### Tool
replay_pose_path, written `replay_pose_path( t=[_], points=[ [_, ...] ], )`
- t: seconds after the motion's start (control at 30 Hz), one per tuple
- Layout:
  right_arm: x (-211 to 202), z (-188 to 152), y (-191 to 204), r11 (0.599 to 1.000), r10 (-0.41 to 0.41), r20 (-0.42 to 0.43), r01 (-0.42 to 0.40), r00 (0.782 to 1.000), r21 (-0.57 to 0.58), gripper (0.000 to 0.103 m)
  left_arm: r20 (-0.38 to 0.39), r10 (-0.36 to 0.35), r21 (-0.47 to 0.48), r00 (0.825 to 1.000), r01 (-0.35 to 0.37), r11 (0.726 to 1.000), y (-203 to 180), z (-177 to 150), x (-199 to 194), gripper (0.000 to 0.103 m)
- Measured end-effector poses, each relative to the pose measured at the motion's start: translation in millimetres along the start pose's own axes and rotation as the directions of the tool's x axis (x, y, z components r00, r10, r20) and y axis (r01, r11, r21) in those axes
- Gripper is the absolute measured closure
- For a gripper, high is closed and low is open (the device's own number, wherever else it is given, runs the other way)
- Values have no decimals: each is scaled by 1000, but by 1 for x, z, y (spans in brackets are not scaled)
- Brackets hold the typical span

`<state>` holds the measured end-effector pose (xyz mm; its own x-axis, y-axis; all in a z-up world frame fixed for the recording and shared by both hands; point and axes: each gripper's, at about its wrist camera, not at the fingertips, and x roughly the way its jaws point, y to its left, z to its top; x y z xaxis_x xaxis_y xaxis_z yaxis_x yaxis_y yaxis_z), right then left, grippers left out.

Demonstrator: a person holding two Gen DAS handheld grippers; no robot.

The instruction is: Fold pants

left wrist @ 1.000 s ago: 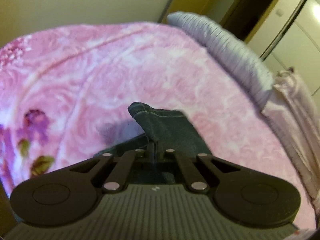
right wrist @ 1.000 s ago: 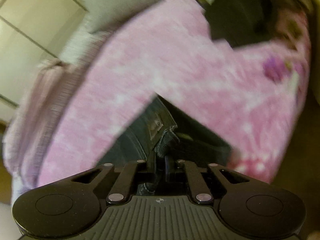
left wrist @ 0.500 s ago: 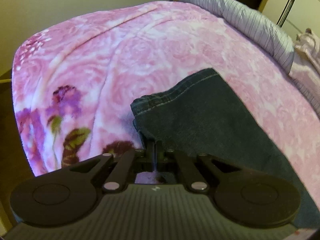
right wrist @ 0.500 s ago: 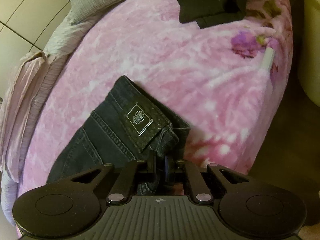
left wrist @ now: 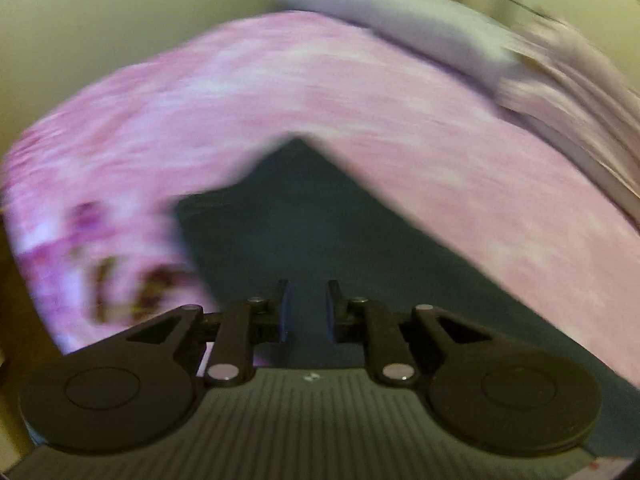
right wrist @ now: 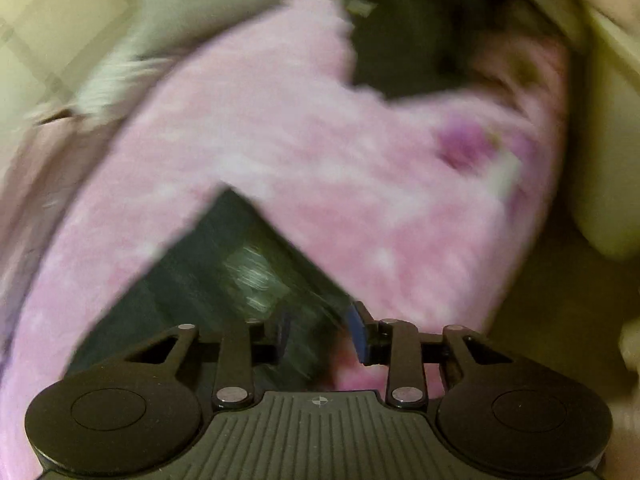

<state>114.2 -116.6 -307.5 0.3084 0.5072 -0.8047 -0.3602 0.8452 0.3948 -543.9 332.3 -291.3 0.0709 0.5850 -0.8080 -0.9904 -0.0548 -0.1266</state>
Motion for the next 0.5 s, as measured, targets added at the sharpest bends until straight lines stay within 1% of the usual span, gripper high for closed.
replay_pose_path(
  t=[0.03, 0.07, 0.1, 0.13, 0.17, 0.2, 0.23, 0.27, 0.3, 0.37, 0.4, 0.43, 0.5],
  points=[
    [5, 7, 4, 999, 28, -5, -28, 1000, -21, 70, -17, -50, 46, 999, 51, 998, -22, -1, 2, 89],
    [12, 15, 8, 998, 56, -11, -56, 998, -42, 69, -51, -112, 90, 992, 116, 989, -49, -1, 8, 87],
    [20, 22, 13, 995, 75, -20, -76, 997, -62, 67, -92, -178, 119, 980, 188, 975, -75, -3, 15, 87],
    [29, 28, 17, 992, 91, -29, -93, 995, -82, 66, -129, -244, 143, 961, 261, 955, -103, -5, 23, 86],
    [40, 36, 21, 989, 103, -36, -106, 994, -101, 62, -165, -311, 169, 936, 337, 926, -133, -8, 32, 84],
    [50, 41, 24, 987, 106, -40, -110, 994, -115, 56, -209, -375, 196, 903, 415, 889, -167, -13, 40, 82],
    [61, 46, 26, 986, 108, -47, -113, 993, -121, 52, -240, -420, 219, 875, 471, 855, -197, -17, 46, 79],
    [71, 51, 28, 986, 113, -54, -118, 992, -121, 48, -274, -467, 230, 841, 529, 817, -227, -22, 53, 73],
    [80, 55, 29, 984, 124, -58, -131, 991, -117, 46, -315, -510, 224, 801, 585, 780, -256, -28, 60, 71],
    [97, 63, 31, 980, 146, -89, -157, 985, -123, 46, -394, -574, 211, 718, 678, 704, -307, -38, 74, 63],
    [104, 67, 32, 979, 145, -92, -157, 985, -131, 46, -430, -585, 209, 688, 706, 677, -330, -45, 82, 60],
    [110, 69, 31, 977, 151, -90, -163, 984, -137, 46, -468, -588, 206, 660, 728, 654, -349, -50, 89, 54],
    [118, 75, 29, 973, 175, -87, -186, 981, -135, 46, -524, -583, 201, 620, 756, 623, -377, -57, 103, 53]
  ],
)
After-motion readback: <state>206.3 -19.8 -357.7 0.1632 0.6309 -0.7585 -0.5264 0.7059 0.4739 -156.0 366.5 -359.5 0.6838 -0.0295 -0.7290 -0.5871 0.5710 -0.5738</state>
